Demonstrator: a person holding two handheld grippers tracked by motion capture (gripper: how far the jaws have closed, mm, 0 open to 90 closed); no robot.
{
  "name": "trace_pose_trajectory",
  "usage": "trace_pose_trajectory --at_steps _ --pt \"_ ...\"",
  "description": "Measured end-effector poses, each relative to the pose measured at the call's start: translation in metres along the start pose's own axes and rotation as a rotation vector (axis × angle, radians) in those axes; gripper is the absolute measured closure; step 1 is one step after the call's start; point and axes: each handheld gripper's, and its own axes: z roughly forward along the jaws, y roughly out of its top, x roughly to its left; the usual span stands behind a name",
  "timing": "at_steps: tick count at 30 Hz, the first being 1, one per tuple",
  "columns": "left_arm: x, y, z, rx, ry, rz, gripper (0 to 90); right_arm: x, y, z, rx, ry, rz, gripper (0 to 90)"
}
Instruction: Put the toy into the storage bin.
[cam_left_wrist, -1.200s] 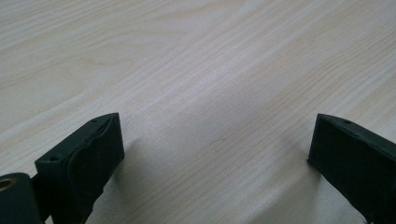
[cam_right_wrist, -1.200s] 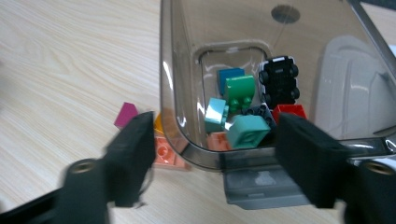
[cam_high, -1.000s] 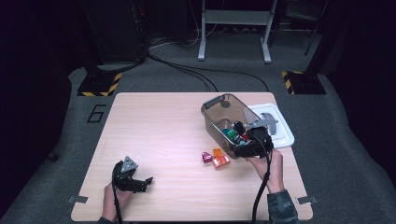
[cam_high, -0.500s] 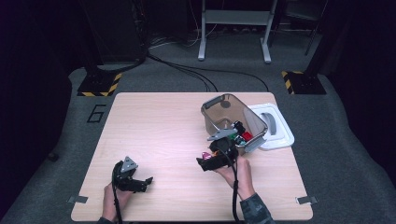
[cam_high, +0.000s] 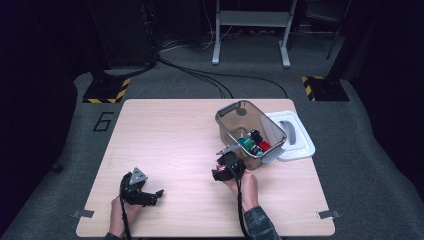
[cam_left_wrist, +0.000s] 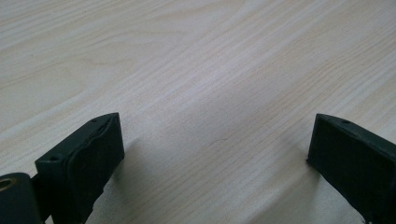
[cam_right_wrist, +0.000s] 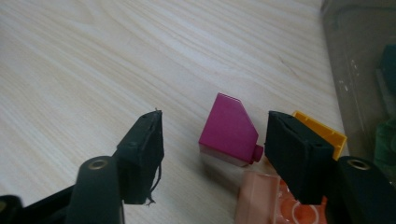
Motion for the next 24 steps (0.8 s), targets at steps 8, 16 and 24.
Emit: trace_pose_trajectory --at_steps 8,16,24 --pt "0.0 0.0 0.0 -0.002 -0.002 -0.004 3.5 -0.003 -0.003 0.012 0.032 -0.01 0.011 47.4" --pt "0.0 0.0 0.0 -0.002 -0.001 -0.004 3.5 -0.003 -0.006 0.019 0.039 -0.012 -0.005 55.3" --pt "0.0 0.0 0.0 -0.001 -0.002 -0.004 3.5 -0.002 -0.003 0.014 0.02 0.0 -0.016 55.8"
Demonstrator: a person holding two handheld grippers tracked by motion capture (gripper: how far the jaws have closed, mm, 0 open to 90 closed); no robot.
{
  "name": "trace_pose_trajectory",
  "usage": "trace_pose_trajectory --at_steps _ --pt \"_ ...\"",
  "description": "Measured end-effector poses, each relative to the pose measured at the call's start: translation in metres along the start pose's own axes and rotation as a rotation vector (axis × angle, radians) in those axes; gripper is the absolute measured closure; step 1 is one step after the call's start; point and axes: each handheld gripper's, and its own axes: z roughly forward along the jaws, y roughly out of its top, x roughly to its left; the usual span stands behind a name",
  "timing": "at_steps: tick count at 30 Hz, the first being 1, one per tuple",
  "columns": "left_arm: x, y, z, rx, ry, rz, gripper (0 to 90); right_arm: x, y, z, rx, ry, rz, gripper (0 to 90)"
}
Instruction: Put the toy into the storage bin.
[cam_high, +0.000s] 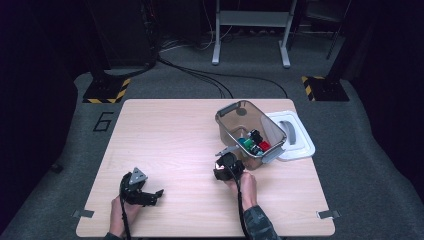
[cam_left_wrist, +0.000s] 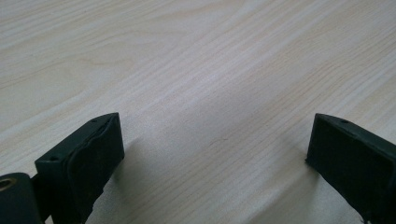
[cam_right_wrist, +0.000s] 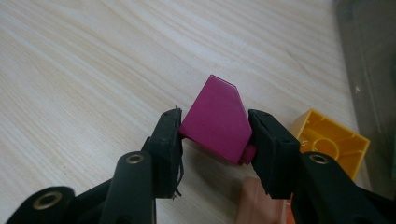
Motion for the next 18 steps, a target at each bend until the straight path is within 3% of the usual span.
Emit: trace_pose_trajectory --at_steps 8,18 --pt "0.0 0.0 0.0 0.0 0.001 0.001 3.5 -0.003 0.007 -0.013 -0.035 0.028 0.014 55.8" --pt "0.0 0.0 0.0 0.001 0.001 0.001 3.5 0.001 0.021 -0.031 -0.083 0.036 -0.004 55.9"
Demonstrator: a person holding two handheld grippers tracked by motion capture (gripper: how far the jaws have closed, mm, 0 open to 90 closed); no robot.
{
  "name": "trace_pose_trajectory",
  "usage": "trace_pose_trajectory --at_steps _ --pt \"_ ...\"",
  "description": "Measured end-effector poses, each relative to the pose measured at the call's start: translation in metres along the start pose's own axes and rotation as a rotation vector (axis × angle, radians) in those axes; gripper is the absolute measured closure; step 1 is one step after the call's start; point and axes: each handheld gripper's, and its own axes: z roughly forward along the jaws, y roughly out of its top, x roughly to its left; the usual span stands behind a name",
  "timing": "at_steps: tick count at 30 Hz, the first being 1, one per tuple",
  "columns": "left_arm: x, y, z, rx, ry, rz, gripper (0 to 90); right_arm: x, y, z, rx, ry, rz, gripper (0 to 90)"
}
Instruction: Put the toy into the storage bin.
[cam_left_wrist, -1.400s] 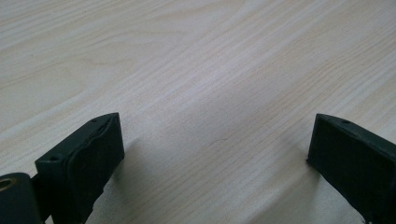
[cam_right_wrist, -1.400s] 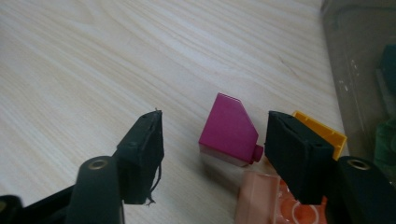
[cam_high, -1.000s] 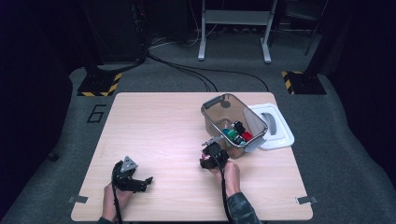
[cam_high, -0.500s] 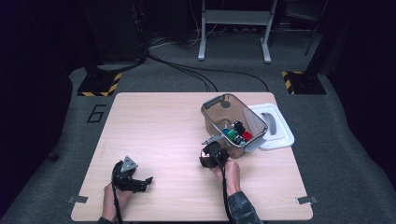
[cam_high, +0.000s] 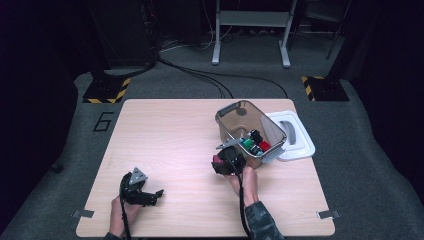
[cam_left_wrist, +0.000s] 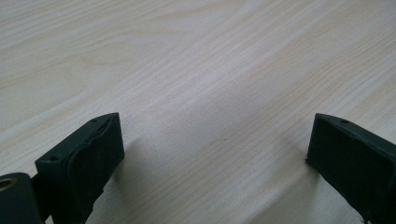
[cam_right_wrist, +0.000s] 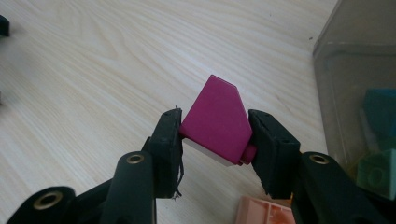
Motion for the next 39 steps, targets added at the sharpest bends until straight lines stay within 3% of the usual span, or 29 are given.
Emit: trace_pose_trajectory --at_steps 10,25,39 --pt "0.0 0.0 0.0 -0.001 0.0 -0.001 3.5 -0.002 0.014 -0.024 -0.042 -0.003 -0.019 55.9" --pt "0.0 0.0 0.0 -0.001 0.001 0.001 3.6 -0.02 0.043 -0.069 -0.126 -0.028 -0.011 55.9" --pt "0.0 0.0 0.0 -0.001 0.001 0.001 3.7 -0.044 0.052 -0.092 -0.172 -0.061 0.021 55.9"
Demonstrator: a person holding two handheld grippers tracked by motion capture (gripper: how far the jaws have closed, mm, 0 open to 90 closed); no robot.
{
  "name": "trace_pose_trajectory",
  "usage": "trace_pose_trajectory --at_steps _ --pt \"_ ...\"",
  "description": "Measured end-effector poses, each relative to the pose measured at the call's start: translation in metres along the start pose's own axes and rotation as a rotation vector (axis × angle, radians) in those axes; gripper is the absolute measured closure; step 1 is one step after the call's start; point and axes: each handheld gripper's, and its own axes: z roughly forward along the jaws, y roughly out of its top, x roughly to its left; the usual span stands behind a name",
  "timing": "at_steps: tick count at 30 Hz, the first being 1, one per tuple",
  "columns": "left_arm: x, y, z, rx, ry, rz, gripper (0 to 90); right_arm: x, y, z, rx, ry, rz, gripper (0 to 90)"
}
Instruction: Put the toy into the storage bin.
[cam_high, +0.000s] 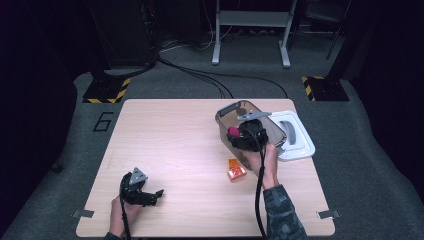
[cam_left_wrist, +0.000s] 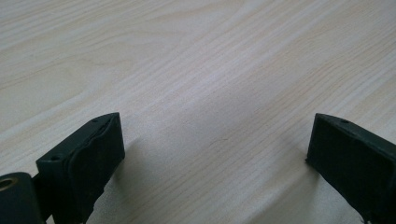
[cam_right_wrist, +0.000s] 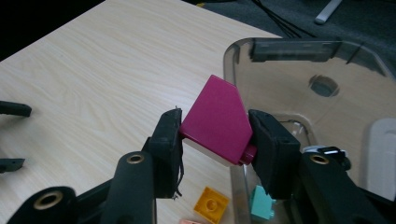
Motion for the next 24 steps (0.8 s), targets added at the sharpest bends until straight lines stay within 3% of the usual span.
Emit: trace_pose_trajectory --at_steps 16,24 --pt "0.0 0.0 0.0 0.0 0.0 0.0 3.6 -0.036 -0.007 -0.014 0.011 -0.056 0.068 55.9" --pt "0.0 0.0 0.0 0.0 0.0 0.0 3.7 -0.051 -0.022 -0.013 0.06 -0.067 0.113 55.9"
